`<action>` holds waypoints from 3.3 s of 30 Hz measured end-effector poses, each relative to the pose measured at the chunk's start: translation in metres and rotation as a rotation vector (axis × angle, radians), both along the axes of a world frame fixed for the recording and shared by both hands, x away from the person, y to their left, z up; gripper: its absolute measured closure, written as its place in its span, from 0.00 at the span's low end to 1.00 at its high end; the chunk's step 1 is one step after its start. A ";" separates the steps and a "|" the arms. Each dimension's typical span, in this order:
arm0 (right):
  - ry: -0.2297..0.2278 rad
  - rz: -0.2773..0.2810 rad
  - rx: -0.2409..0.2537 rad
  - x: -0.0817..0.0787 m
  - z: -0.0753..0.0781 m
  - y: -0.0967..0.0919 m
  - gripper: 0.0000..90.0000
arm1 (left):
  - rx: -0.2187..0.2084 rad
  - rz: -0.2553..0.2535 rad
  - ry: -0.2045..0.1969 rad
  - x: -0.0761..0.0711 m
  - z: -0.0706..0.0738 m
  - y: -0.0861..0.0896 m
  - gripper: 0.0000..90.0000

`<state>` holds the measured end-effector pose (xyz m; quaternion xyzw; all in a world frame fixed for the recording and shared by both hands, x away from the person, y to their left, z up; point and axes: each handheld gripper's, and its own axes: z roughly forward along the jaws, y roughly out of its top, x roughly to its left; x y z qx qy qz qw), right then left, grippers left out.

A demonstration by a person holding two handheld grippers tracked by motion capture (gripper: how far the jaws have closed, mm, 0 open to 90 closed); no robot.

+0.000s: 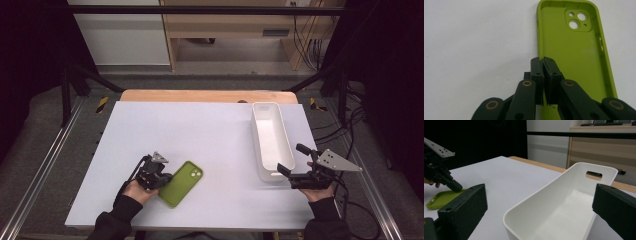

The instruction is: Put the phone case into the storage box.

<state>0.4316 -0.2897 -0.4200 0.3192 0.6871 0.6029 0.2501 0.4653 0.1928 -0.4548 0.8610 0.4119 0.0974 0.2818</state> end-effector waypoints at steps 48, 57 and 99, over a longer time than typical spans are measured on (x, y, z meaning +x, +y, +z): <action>0.022 0.015 -0.019 0.001 0.002 0.007 0.00 | -0.102 0.030 -0.262 -0.018 0.040 0.003 0.97; 0.031 0.036 -0.043 0.001 0.006 0.019 0.00 | -0.103 0.010 -0.298 -0.023 0.044 -0.004 0.97; 0.123 0.153 -0.130 -0.001 0.020 0.080 0.02 | -0.086 -0.095 -0.374 -0.044 0.056 -0.041 0.97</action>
